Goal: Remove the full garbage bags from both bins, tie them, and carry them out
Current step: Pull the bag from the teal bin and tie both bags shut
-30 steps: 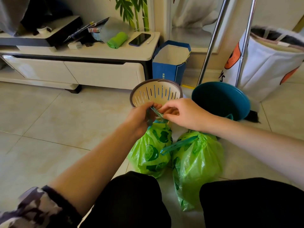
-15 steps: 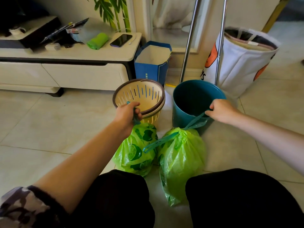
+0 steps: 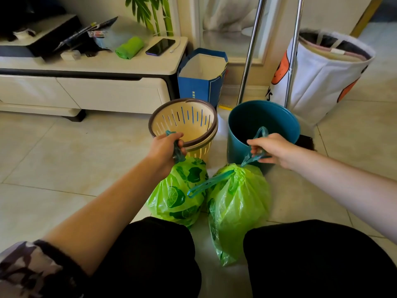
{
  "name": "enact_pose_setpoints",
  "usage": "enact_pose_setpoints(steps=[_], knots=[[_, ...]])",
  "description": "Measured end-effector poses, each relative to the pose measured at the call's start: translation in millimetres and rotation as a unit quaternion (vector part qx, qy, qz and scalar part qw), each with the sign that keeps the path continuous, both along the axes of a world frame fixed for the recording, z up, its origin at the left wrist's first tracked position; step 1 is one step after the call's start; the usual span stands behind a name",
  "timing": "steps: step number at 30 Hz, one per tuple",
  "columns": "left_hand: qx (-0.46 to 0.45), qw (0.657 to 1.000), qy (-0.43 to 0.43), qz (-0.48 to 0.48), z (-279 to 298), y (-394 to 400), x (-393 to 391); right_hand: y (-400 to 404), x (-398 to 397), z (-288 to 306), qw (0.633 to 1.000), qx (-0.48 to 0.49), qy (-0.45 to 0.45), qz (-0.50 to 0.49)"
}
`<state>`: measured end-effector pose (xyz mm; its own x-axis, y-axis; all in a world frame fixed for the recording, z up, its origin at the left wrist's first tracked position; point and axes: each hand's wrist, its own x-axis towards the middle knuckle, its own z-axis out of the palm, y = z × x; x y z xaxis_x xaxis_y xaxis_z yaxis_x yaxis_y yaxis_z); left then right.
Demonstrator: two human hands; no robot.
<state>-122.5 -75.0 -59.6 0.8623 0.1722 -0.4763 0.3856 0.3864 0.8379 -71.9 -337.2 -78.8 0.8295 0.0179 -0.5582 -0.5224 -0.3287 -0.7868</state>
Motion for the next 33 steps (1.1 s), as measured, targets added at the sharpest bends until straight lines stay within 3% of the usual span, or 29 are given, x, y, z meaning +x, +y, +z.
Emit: enact_pose_setpoints(steps=[3, 6, 9, 13, 15, 18, 26, 30, 33], knots=[[0.013, 1.0, -0.001, -0.025, -0.5, 2.7, -3.1, 27.2, -10.3, 12.4, 0.993, 0.073, -0.017, 0.09], [0.074, 0.994, -0.007, -0.081, -5.2, 4.6, -5.7, 50.0, -20.9, 13.7, 0.953, 0.008, -0.083, 0.291], [0.144, 0.98, -0.012, -0.135, -11.3, 4.6, -9.7, 67.8, -26.4, -1.8, 0.881, -0.108, -0.149, 0.435], [0.197, 0.962, 0.008, -0.187, -18.3, 5.9, -15.8, 83.1, -31.7, -23.5, 0.711, -0.335, -0.222, 0.577], [0.213, 0.956, 0.02, -0.201, -22.7, 7.2, -17.4, 86.5, -33.3, -28.8, 0.684, -0.368, -0.222, 0.59], [0.216, 0.954, 0.031, -0.204, -28.5, 8.4, -18.3, 87.0, -34.1, -28.4, 0.701, -0.355, -0.247, 0.567], [0.162, 0.969, 0.007, -0.187, -20.4, 8.9, 0.6, 73.5, -16.5, 11.5, 0.855, -0.21, -0.254, 0.402], [0.148, 0.972, 0.01, -0.184, -23.8, 5.9, 29.8, 69.3, 11.1, 22.5, 0.948, -0.063, -0.156, 0.269], [0.138, 0.973, 0.024, -0.184, -31.3, 2.5, 56.4, 67.3, 41.9, 28.5, 0.974, 0.011, -0.058, 0.22]])
